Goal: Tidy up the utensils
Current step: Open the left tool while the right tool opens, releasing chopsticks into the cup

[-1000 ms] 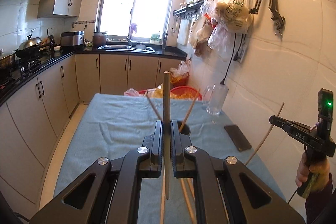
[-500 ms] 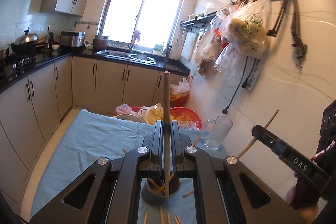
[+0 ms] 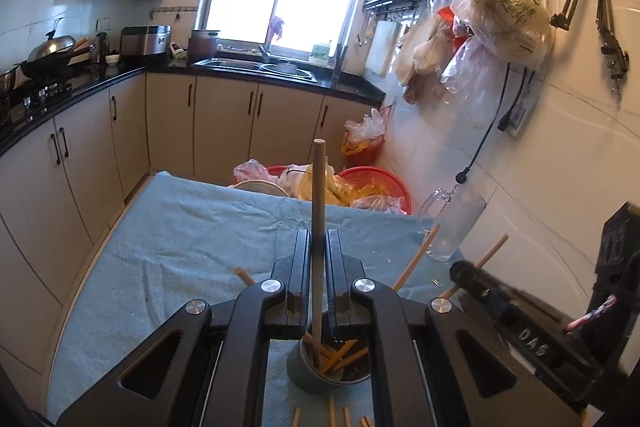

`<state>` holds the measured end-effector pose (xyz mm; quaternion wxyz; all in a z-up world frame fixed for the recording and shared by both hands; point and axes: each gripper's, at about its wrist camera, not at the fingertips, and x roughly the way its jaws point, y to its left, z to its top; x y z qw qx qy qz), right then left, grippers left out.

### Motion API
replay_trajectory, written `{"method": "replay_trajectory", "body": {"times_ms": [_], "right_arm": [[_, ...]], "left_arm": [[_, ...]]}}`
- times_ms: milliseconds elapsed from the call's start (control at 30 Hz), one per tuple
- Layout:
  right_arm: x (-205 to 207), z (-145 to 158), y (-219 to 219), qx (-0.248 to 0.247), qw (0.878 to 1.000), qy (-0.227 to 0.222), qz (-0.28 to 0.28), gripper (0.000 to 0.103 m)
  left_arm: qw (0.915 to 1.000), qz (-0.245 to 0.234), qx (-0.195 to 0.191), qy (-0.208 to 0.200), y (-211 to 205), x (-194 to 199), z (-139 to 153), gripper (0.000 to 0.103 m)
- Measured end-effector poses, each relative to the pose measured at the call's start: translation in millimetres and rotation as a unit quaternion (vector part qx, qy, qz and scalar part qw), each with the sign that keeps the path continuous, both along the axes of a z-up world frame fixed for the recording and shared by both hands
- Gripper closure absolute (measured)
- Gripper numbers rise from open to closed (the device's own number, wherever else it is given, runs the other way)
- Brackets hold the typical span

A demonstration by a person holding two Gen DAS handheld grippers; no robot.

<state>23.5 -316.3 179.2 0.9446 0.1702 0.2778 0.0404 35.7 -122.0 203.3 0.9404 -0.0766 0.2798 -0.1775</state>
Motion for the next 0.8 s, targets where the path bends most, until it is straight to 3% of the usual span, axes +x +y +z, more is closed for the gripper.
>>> {"method": "replay_trajectory", "body": {"times_ms": [100, 167, 233, 300, 467, 633, 800], "right_arm": [[3, -9, -2, 0.007, 1.000, 0.012, -0.003, 0.096], [4, -12, -4, 0.013, 1.000, 0.017, -0.005, 0.094], [4, -12, -6, 0.016, 1.000, 0.018, -0.007, 0.074], [1, -10, -7, 0.016, 1.000, 0.014, -0.011, 0.063], [-16, 1, -10, 0.005, 1.000, 0.004, -0.017, 0.063], [-48, 7, -20, -0.006, 1.000, -0.002, -0.029, 0.052], [-80, -15, -30, -0.025, 0.999, 0.037, -0.030, 0.050]], "left_arm": [[1.0000, -0.003, -0.001, 0.002, 3, -4, 0, 0.096], [1.0000, -0.002, 0.002, 0.000, 5, -9, 2, 0.089], [1.0000, 0.001, 0.000, -0.003, 9, -17, 5, 0.067], [0.9999, 0.007, -0.008, -0.012, 16, -26, 9, 0.060], [0.9994, 0.011, -0.009, -0.031, 35, -55, 22, 0.049], [0.9986, 0.027, -0.010, -0.044, 64, -88, 24, 0.039], [0.9986, 0.039, 0.010, -0.035, 83, -113, 4, 0.033]]}}
